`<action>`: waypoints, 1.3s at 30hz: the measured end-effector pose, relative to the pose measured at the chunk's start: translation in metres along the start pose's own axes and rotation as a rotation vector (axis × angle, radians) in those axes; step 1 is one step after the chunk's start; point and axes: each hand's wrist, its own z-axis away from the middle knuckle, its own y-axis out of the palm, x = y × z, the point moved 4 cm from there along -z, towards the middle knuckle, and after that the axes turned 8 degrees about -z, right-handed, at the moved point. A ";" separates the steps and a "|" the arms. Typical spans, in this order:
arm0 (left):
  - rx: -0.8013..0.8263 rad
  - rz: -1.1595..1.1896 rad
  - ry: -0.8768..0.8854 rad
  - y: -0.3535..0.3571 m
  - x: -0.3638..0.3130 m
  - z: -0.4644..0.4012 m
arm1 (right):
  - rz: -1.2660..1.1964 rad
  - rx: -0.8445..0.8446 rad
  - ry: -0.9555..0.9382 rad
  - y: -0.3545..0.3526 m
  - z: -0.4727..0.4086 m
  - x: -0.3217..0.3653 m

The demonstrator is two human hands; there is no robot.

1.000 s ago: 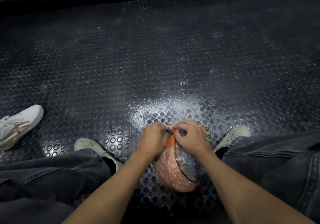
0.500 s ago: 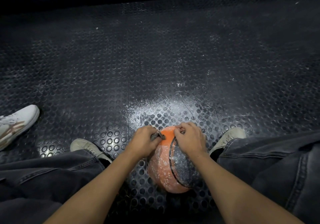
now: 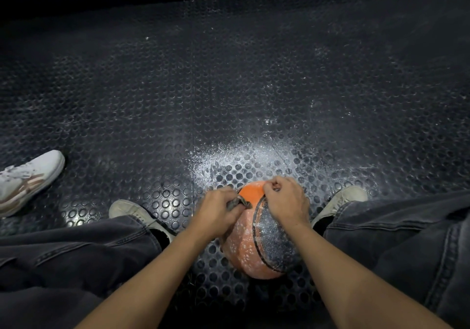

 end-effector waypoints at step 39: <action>-0.036 -0.188 0.215 -0.004 -0.017 -0.010 | 0.214 -0.264 -0.129 -0.014 0.001 0.022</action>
